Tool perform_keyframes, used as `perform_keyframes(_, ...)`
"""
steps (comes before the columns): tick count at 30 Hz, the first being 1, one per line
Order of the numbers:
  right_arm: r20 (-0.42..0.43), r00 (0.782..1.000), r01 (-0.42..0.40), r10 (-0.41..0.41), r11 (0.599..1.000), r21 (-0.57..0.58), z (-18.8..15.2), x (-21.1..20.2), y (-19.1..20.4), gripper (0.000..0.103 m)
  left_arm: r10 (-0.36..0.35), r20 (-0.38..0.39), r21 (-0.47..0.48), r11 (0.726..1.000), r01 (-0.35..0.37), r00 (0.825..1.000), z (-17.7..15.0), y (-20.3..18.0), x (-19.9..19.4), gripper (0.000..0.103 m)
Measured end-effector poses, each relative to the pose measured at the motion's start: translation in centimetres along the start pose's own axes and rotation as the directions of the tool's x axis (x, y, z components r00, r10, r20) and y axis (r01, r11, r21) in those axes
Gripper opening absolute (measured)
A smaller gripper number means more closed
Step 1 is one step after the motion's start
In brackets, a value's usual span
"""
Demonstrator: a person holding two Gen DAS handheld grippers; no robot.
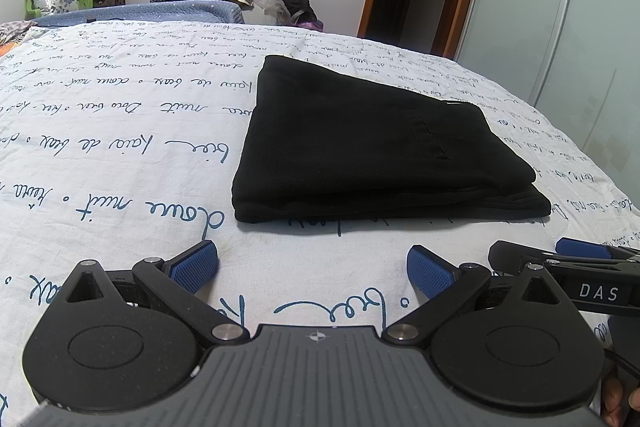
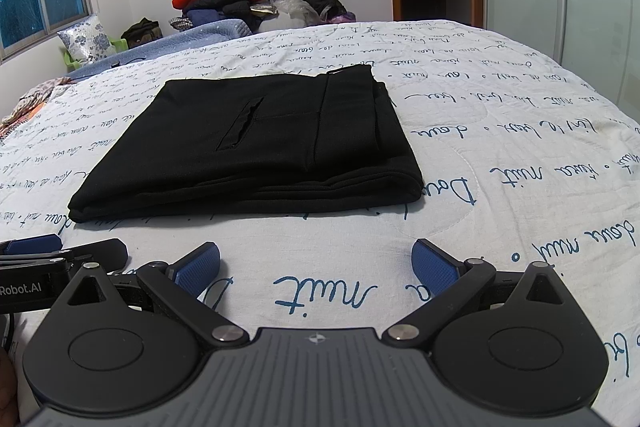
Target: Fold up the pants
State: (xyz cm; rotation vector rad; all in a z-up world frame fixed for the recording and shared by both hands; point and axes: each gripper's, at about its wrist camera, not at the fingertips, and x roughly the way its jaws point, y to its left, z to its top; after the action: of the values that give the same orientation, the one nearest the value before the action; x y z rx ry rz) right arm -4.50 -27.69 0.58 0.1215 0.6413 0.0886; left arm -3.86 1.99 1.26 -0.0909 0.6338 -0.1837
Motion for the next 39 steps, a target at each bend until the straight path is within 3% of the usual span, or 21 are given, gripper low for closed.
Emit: perform_keyframes(39, 0.010, 1.000, 0.004, -0.004, 1.000, 0.020, -0.34, -0.56, 0.28, 0.103, 0.000, 0.001, -0.001, 1.000, 0.000, 1.000, 0.05, 0.02, -0.01, 0.102)
